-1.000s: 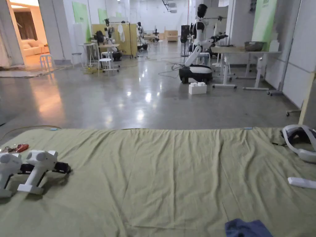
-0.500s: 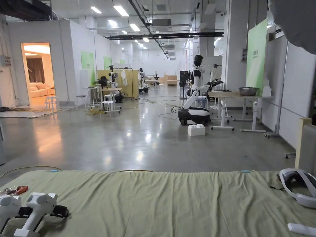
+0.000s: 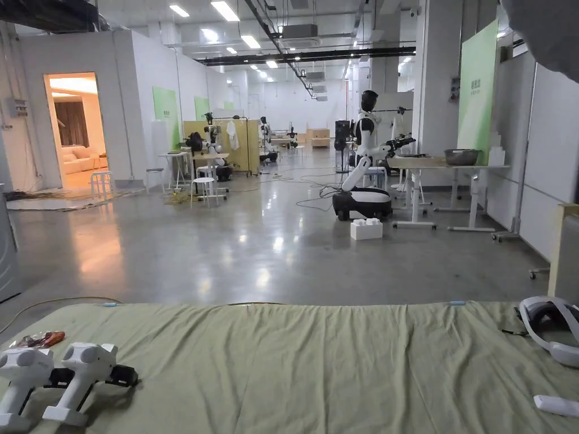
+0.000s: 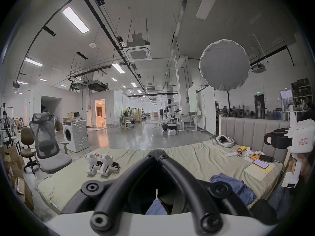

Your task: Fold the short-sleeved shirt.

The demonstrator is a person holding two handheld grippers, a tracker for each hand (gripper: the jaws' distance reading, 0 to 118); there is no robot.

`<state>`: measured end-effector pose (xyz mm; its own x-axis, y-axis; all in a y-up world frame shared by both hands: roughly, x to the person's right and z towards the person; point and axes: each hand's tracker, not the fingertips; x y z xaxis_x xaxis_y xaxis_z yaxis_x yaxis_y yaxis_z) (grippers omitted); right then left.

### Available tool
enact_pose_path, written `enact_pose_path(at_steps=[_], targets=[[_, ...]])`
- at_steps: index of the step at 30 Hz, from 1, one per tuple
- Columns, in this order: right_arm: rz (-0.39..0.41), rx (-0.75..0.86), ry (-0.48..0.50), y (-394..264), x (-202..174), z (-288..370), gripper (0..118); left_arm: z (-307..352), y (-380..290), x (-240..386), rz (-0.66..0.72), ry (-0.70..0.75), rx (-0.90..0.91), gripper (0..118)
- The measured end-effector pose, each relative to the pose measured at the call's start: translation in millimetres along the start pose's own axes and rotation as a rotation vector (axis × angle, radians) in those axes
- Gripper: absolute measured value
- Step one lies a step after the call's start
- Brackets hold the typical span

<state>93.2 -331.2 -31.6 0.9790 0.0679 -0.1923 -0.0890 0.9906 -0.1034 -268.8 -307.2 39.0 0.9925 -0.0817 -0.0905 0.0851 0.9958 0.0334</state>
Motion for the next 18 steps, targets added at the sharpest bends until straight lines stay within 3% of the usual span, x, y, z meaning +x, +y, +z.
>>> enact_pose_path(at_steps=[10, 16, 17, 18], targets=[[-0.004, -0.045, -0.004, -10.5, 0.1, -10.7, 3, -4.7, -3.2, -8.4, 0.028, 0.0, -0.058, 1], [-0.048, -0.111, 0.02, -27.6, -1.5, -20.0, 3, -67.1, -41.8, -32.8, 0.116, -0.052, -0.317, 2], [-0.055, -0.128, 0.022, -32.0, -1.6, -22.9, 3, -83.2, -53.7, -38.3, 0.147, -0.071, -0.387, 14], [-0.059, -0.149, 0.022, -36.3, -1.4, -26.0, 3, -99.4, -68.3, -43.6, 0.175, -0.084, -0.436, 48]])
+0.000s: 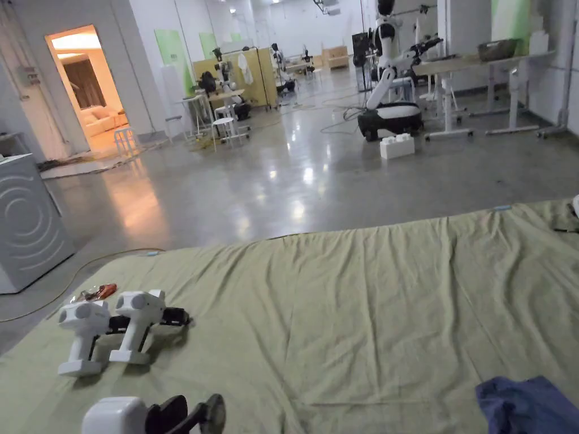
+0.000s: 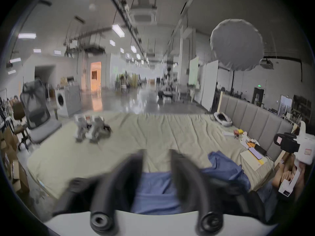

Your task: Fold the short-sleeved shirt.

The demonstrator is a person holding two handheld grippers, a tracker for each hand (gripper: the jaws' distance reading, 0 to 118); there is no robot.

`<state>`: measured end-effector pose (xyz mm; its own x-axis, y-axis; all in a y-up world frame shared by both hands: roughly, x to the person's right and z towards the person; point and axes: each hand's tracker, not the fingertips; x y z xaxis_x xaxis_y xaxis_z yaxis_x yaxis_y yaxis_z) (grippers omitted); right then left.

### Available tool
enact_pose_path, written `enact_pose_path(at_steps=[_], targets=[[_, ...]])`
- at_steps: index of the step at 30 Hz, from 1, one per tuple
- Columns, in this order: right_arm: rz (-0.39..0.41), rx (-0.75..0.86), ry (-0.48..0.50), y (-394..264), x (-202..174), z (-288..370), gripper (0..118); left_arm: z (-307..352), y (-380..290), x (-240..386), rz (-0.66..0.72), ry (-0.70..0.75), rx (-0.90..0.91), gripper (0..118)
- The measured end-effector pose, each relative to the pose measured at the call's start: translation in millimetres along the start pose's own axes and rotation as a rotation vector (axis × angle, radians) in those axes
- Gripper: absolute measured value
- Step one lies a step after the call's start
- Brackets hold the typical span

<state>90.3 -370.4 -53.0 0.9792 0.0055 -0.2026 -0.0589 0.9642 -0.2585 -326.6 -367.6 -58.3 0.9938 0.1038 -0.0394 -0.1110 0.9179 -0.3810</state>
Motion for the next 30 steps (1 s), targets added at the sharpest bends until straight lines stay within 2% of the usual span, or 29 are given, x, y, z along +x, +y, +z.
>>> enact_pose_path(at_steps=[1, 2, 3, 7, 10, 12, 17, 19, 21, 22, 24, 26, 30], targets=[[-0.004, -0.016, 0.008, -3.7, 1.1, -3.3, 3, -27.0, -3.7, -9.6, 0.033, -0.026, -0.082, 75], [-0.011, -0.03, 0.011, -8.5, 3.9, -6.2, 3, -48.5, -9.6, -18.3, 0.073, -0.05, -0.138, 78], [-0.021, -0.063, 0.017, -12.0, 5.7, -10.6, 3, -72.9, -18.5, -26.3, 0.104, -0.039, -0.193, 78], [-0.013, -0.131, 0.003, -23.8, 14.4, -21.9, 3, -164.2, -52.6, -48.9, 0.075, 0.043, -0.344, 78], [-0.022, -0.182, -0.026, -32.0, 22.3, -27.7, 3, -219.1, -74.8, -71.1, 0.172, 0.053, -0.435, 78], [-0.044, -0.221, -0.047, -37.7, 28.2, -32.5, 3, -242.3, -87.3, -80.5, 0.206, 0.1, -0.48, 78], [-0.115, -0.29, -0.074, -52.7, 45.6, -39.7, 3, -274.9, -100.7, -84.0, 0.164, 0.123, -0.53, 76], [-0.133, -0.305, -0.076, -57.4, 50.5, -41.2, 3, -288.9, -109.0, -82.6, 0.125, 0.188, -0.592, 63], [-0.134, -0.319, -0.086, -59.9, 50.2, -42.1, 3, -296.2, -115.5, -83.6, 0.153, 0.16, -0.614, 40], [-0.128, -0.326, -0.089, -60.7, 51.4, -41.3, 3, -299.8, -119.6, -79.9, 0.153, 0.173, -0.633, 34], [-0.12, -0.344, -0.092, -63.6, 51.1, -43.2, 3, -297.8, -119.5, -74.6, 0.092, 0.217, -0.609, 25], [-0.127, -0.355, -0.085, -66.8, 53.0, -44.5, 3, -300.5, -118.7, -69.7, 0.068, 0.211, -0.63, 24], [-0.157, -0.382, -0.066, -64.8, 56.9, -59.8, 3, -312.2, -117.4, -69.3, 0.072, 0.213, -0.681, 13]])
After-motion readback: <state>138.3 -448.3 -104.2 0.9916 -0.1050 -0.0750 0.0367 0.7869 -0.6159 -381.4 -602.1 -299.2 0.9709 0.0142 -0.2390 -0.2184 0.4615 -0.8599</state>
